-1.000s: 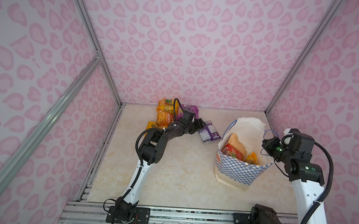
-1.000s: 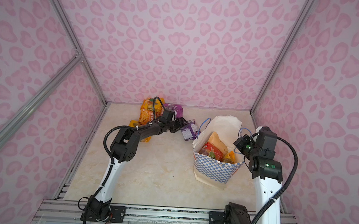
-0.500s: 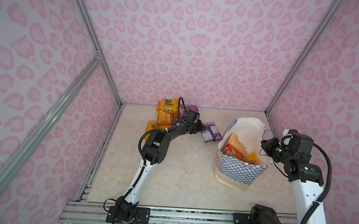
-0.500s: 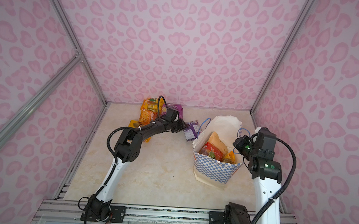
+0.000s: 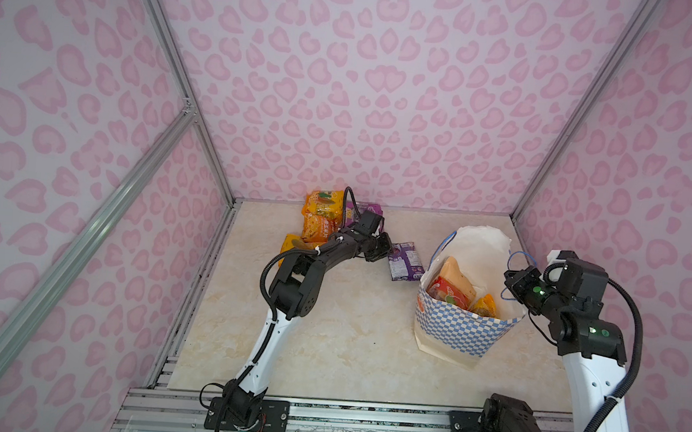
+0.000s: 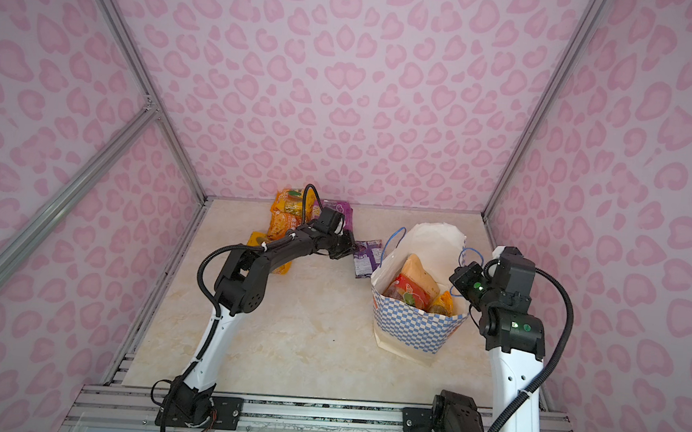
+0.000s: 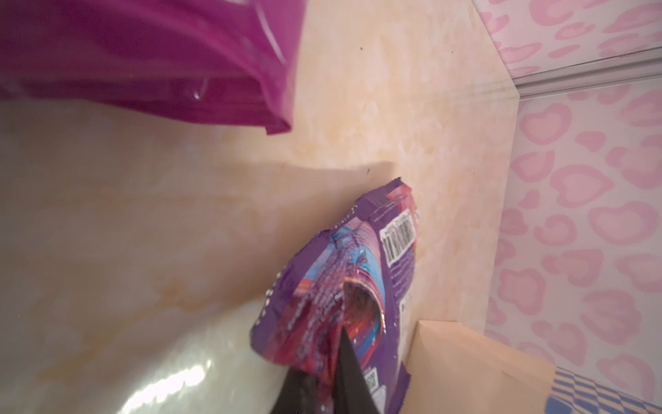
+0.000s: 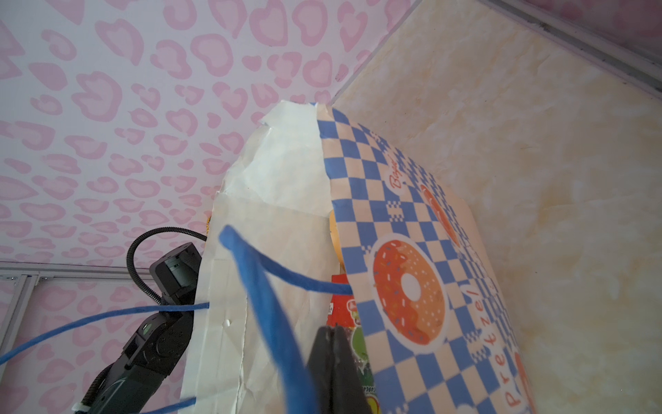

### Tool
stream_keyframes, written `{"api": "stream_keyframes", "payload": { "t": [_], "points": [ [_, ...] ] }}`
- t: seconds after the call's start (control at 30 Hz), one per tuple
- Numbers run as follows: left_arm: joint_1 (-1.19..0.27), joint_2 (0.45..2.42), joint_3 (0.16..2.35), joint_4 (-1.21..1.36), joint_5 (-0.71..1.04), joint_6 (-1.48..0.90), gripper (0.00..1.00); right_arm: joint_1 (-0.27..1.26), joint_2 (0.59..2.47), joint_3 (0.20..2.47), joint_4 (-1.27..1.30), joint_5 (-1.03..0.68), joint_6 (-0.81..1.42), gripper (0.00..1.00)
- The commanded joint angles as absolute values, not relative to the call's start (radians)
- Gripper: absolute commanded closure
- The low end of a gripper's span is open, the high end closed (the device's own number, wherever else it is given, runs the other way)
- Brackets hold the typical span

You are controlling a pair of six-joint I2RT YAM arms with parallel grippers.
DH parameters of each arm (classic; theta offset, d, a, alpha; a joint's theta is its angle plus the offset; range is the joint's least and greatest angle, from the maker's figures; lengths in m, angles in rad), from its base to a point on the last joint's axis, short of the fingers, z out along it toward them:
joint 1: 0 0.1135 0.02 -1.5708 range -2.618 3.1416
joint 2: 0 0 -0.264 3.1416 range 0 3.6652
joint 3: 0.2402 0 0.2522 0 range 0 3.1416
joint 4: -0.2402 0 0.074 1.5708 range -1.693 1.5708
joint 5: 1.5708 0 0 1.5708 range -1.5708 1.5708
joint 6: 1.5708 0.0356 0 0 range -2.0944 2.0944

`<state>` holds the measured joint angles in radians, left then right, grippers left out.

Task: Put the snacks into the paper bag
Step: 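Lift the purple pack with the left gripper over the paper bag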

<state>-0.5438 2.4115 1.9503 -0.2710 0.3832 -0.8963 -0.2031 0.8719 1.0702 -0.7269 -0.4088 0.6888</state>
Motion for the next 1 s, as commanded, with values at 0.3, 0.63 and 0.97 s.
{"api": "stream_keyframes", "payload": {
  "t": [0.3, 0.63, 0.97],
  "points": [
    [-0.526, 1.895, 1.664, -0.31, 0.297, -0.79, 0.96, -0.202, 0.856, 1.142, -0.77, -0.371, 0.643, 1.0],
    [-0.575, 1.543, 1.648, -0.424, 0.164, -0.656, 0.96, -0.203, 0.845, 1.171, -0.738, -0.356, 0.668, 1.0],
    [-0.752, 1.351, 1.704, -0.369, 0.076, -0.581, 0.96, -0.202, 0.837, 1.177, -0.742, -0.353, 0.666, 1.0]
  ]
}}
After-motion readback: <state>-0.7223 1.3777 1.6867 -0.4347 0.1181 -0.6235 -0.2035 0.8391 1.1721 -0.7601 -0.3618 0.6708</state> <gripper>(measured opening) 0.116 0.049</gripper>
